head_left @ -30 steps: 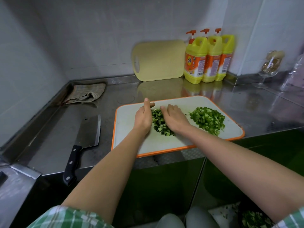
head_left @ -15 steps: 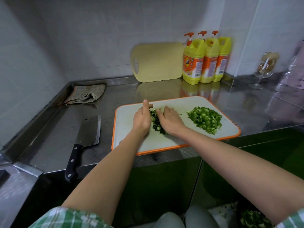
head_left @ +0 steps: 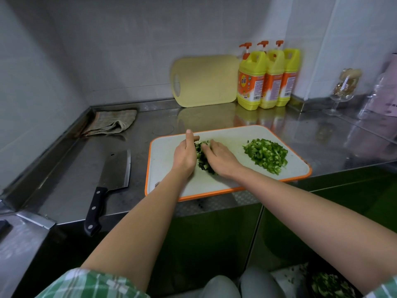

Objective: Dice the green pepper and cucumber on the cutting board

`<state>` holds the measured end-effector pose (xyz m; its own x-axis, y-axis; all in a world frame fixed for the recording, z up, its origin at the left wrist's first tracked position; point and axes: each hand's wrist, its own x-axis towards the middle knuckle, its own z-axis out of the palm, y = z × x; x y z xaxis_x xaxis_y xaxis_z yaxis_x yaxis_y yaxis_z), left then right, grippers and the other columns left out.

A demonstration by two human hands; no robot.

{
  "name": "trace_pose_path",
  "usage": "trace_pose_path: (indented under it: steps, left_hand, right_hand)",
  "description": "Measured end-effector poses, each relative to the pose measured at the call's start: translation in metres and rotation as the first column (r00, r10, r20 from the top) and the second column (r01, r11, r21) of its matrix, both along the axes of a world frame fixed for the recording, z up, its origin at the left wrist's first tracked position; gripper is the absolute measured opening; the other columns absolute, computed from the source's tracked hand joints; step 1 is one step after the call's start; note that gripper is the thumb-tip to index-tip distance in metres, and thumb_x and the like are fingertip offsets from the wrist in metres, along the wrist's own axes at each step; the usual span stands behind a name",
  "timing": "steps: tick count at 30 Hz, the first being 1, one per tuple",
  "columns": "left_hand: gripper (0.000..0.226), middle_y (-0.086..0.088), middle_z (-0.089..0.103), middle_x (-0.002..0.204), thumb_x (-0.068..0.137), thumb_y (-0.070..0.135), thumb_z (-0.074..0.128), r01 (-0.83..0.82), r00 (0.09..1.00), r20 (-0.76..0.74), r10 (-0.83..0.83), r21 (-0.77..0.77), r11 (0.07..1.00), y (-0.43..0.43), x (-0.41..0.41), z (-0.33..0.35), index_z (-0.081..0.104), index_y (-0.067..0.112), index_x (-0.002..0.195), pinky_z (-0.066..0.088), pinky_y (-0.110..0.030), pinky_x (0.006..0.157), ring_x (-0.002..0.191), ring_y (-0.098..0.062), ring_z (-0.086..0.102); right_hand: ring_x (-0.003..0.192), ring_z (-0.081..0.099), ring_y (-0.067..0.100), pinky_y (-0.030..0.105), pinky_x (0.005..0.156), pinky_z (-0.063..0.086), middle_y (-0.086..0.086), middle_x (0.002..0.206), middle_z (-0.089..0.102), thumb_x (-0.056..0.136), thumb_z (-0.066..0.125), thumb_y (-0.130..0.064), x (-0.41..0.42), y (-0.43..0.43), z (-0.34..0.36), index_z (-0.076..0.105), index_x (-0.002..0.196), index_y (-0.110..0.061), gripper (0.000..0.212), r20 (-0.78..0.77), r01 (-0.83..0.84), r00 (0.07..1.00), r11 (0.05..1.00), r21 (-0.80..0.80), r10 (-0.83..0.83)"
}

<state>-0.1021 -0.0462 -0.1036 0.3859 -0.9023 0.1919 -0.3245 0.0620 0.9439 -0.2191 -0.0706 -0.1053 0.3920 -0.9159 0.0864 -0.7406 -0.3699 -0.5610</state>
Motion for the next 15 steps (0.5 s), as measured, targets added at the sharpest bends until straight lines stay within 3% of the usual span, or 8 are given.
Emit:
trace_pose_path:
  steps: [3, 6, 8, 10, 13, 15]
  left_hand:
    - [0.062, -0.008, 0.059, 0.131, 0.104, 0.047, 0.016, 0.002, 1.000, 0.008, -0.002, -0.001, 1.000, -0.001, 0.001, -0.001, 0.065, 0.012, 0.123, 0.034, -0.027, 0.100, 0.124, -0.023, 0.051]
    - [0.063, -0.009, 0.058, 0.134, 0.103, 0.050, 0.015, 0.002, 1.000, -0.011, -0.002, 0.008, 1.000, -0.003, 0.002, -0.001, 0.064, 0.015, 0.123, 0.035, -0.033, 0.106, 0.125, -0.024, 0.050]
    - [0.063, -0.008, 0.057, 0.134, 0.103, 0.051, 0.015, 0.000, 0.999, -0.032, 0.001, 0.010, 1.000, -0.002, 0.002, -0.001, 0.063, 0.016, 0.123, 0.035, -0.037, 0.110, 0.126, -0.024, 0.050]
    - [0.062, -0.008, 0.058, 0.133, 0.103, 0.050, 0.016, -0.008, 0.999, -0.040, 0.008, 0.004, 1.000, -0.003, 0.004, 0.000, 0.064, 0.015, 0.122, 0.035, -0.035, 0.108, 0.126, -0.023, 0.050]
    - [0.064, -0.008, 0.058, 0.132, 0.104, 0.048, 0.014, -0.019, 0.999, -0.037, 0.020, 0.017, 1.000, -0.001, 0.002, 0.002, 0.063, 0.012, 0.124, 0.033, -0.025, 0.097, 0.124, -0.022, 0.050]
    - [0.066, -0.010, 0.056, 0.135, 0.103, 0.049, 0.014, -0.031, 0.999, -0.018, 0.032, 0.050, 0.998, -0.001, 0.002, 0.003, 0.061, 0.010, 0.128, 0.032, -0.026, 0.095, 0.125, -0.025, 0.049]
  right_hand:
    - [0.147, 0.021, 0.022, 0.030, 0.116, 0.016, 0.013, 0.159, 0.024, 0.105, 0.024, -0.043, -0.002, 0.002, 0.010, 0.023, 0.153, -0.003, 0.062, 0.080, -0.120, 0.990, 0.993, 0.021, 0.118]
    - [0.149, 0.014, 0.025, 0.035, 0.119, 0.011, 0.015, 0.161, 0.017, 0.104, 0.019, -0.048, -0.008, -0.010, 0.010, 0.018, 0.153, -0.002, 0.068, 0.088, 0.053, 0.995, 0.998, 0.030, -0.056]
    - [0.147, 0.018, 0.031, 0.040, 0.119, 0.014, 0.022, 0.158, 0.021, 0.103, 0.017, -0.050, -0.006, -0.012, 0.006, 0.022, 0.151, 0.002, 0.071, 0.000, 0.130, 0.991, 0.991, 0.034, -0.130]
    - [0.144, 0.024, 0.034, 0.041, 0.117, 0.017, 0.023, 0.155, 0.027, 0.103, 0.017, -0.051, 0.003, -0.006, 0.001, 0.026, 0.149, 0.003, 0.071, -0.051, 0.069, 0.996, 0.998, 0.009, -0.069]
    - [0.148, 0.018, 0.026, 0.038, 0.120, 0.015, 0.014, 0.160, 0.020, 0.102, 0.017, -0.055, 0.016, 0.001, 0.003, 0.019, 0.154, -0.004, 0.073, 0.068, -0.076, 0.995, 0.993, 0.093, 0.070]
    - [0.149, 0.015, 0.021, 0.037, 0.121, 0.013, 0.009, 0.161, 0.018, 0.101, 0.016, -0.057, 0.016, 0.000, 0.009, 0.019, 0.155, -0.009, 0.073, 0.170, -0.108, 0.982, 0.986, 0.129, 0.085]
